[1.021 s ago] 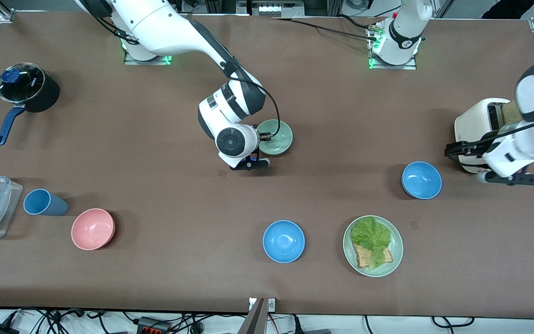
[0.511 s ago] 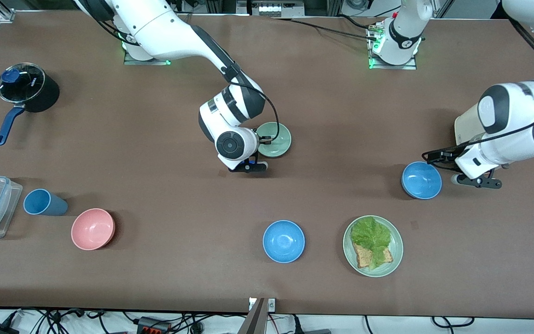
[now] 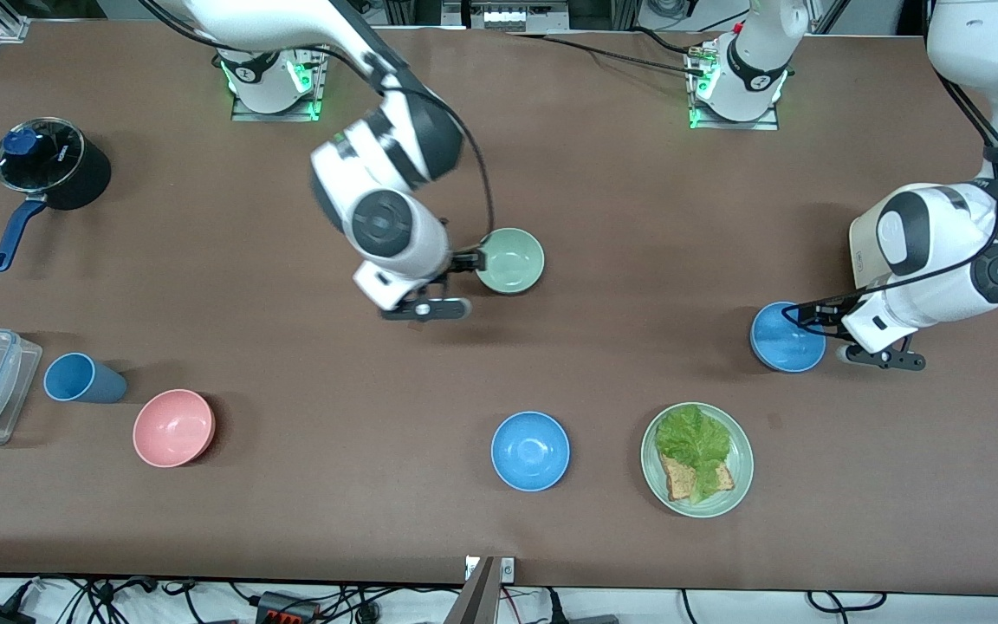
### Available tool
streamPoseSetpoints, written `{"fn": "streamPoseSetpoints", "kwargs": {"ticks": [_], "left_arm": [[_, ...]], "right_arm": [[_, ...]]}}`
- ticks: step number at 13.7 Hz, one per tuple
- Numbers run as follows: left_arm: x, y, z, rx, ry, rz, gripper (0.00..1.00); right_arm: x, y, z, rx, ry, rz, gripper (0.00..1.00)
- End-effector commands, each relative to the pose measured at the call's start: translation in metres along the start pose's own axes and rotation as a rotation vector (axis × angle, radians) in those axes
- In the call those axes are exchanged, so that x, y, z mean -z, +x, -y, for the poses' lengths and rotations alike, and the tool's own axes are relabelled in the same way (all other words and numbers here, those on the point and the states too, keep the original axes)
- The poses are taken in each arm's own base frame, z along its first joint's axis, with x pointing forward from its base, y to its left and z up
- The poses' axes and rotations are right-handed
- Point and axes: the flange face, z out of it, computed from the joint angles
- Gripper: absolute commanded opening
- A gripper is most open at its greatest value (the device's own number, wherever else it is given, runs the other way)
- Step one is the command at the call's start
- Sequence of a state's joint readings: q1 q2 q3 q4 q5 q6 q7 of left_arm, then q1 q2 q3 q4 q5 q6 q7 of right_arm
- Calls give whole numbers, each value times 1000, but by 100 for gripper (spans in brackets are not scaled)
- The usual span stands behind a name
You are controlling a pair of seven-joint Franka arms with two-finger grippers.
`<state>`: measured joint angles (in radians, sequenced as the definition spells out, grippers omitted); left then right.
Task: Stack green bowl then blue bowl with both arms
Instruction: 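Set down the green bowl while the left gripper grasps the blue bowl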
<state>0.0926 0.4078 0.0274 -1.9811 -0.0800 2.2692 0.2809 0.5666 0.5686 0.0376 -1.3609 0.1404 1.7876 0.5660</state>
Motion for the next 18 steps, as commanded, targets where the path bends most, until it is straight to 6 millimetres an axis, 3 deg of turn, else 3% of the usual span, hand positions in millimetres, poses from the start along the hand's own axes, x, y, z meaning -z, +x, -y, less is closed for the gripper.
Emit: {"fn": "streamPoseSetpoints", "kwargs": {"ticks": [1, 5, 8, 10, 11, 14, 16, 18], "left_arm": [[-4, 16, 18, -23, -15, -16, 74], [-17, 22, 27, -30, -22, -11, 68], [-22, 23, 26, -30, -26, -6, 60], [-26, 23, 27, -28, -26, -1, 45], [-28, 23, 27, -28, -27, 2, 43], [-33, 23, 26, -23, -38, 6, 38], [-33, 23, 26, -20, -39, 6, 30], [-32, 23, 26, 0, -60, -2, 20]], "right_arm": [[53, 14, -51, -38, -47, -90, 100], [119, 31, -139, -146, -47, -165, 100], [143, 39, -195, -185, -49, -165, 100], [165, 47, -255, -226, -29, -188, 100], [180, 45, -280, -196, -30, -214, 100], [198, 42, -349, -174, -24, -228, 100], [214, 35, -379, -140, -25, -249, 100], [231, 22, -396, -81, -40, -264, 100]]}}
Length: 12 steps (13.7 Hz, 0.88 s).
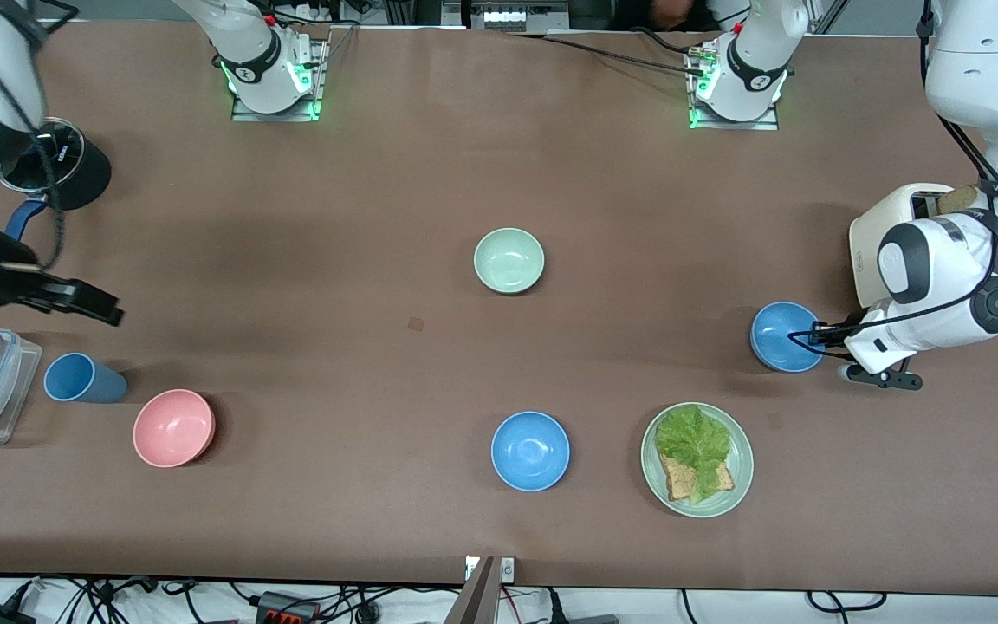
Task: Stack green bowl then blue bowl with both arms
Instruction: 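Withdraw the right gripper while the left gripper lifts the blue bowl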
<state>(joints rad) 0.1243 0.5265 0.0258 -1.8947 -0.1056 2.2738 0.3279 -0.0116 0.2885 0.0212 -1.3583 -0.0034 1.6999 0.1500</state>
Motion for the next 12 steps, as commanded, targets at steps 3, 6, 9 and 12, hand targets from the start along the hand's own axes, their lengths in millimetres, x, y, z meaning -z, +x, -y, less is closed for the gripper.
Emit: {"fn": "streamPoseSetpoints", "kwargs": {"ticks": [3, 6, 9, 12], "left_arm": [[1, 5, -1, 8, -48, -14, 9], [3, 5, -4, 13, -59, -16, 3], [37, 18, -14, -14, -94, 38, 2], [84, 31, -30, -6, -206, 92, 1]], "right_arm": [[26, -18, -34, 94, -15, 18, 100], [33, -30, -38, 99, -16, 31, 100], [26, -50, -43, 94, -14, 46, 100], [16, -72, -45, 98, -17, 32, 100]]}}
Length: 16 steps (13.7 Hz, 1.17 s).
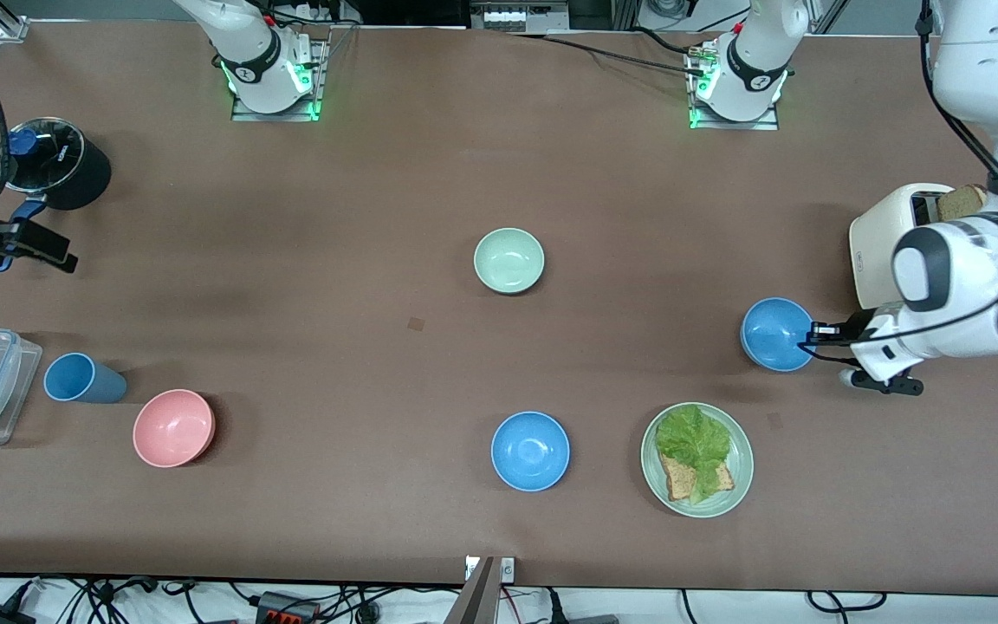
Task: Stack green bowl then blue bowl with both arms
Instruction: 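Withdraw the right gripper while the left gripper lifts the blue bowl, then carry the blue bowl with the left gripper over the green bowl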
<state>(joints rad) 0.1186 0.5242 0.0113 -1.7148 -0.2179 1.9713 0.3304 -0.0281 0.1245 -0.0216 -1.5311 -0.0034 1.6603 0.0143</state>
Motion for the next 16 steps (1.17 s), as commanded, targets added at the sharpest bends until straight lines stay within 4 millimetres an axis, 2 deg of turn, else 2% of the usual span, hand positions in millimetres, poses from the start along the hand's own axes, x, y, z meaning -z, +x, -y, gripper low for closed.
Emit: {"fn": "streamPoseSetpoints", "kwargs": {"ticks": [1, 2, 6, 9, 12, 16], "left_arm": [[34, 8, -18, -18, -62, 22, 1], [34, 9, -33, 12, -74, 38, 2], [43, 12, -160, 257, -148, 64, 2], [48, -5, -234, 455, -149, 100, 2], [30, -28, -308, 651, -143, 80, 0], [-28, -75, -412, 839, -175, -26, 0]], "right_arm": [[-8, -29, -3, 28, -6, -15, 100], [-14, -31, -3, 29, -9, -15, 100], [-14, -29, -5, 63, -16, -36, 100], [-2, -26, -3, 71, -15, -52, 100], [2, -26, 0, 71, -15, -53, 100], [8, -27, -1, 75, -15, -62, 100]]}}
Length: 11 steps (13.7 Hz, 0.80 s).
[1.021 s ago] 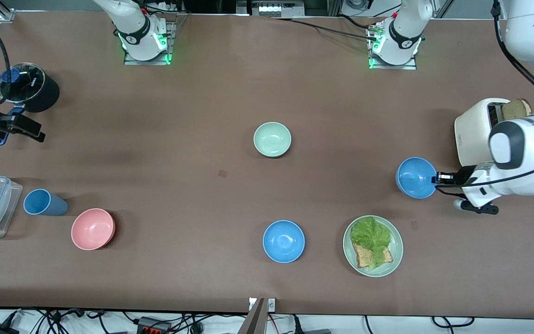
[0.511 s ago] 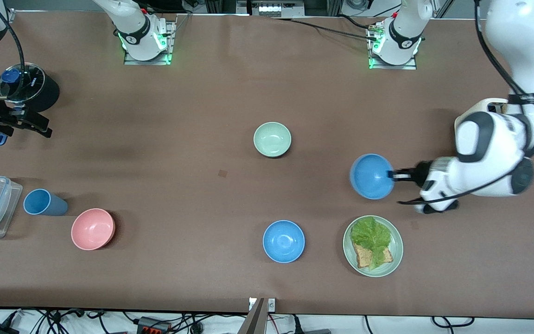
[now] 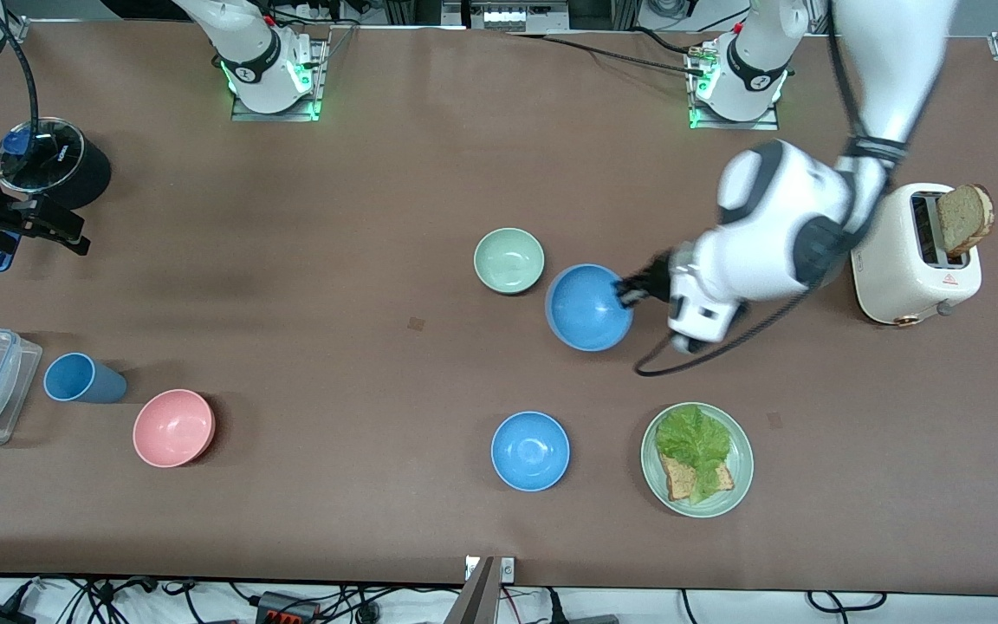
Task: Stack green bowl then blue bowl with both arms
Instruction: 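Carry the blue bowl with the left gripper over the green bowl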
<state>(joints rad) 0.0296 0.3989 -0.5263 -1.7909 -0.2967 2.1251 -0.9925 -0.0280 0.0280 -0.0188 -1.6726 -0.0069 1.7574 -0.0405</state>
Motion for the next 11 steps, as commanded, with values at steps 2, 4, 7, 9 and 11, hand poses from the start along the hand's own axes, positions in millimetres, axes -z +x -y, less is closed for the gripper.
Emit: {"fn": "streamPoseSetpoints", "kwargs": {"ticks": [2, 4, 7, 9, 11], "left_arm": [[-49, -82, -9, 166, -66, -80, 0], [-67, -107, -1, 170, -82, -108, 0], [-80, -133, 17, 176, -103, -148, 0], [-91, -141, 25, 167, -83, -150, 0], [-97, -144, 31, 163, -86, -159, 0]], "right_arm": [[11, -6, -1, 20, -12, 7, 100], [12, -6, -1, 19, -12, 14, 100], [17, -6, -5, 5, -7, 4, 100], [14, -5, -4, 7, -8, 10, 100], [14, -5, -3, 12, -8, 11, 100]]}}
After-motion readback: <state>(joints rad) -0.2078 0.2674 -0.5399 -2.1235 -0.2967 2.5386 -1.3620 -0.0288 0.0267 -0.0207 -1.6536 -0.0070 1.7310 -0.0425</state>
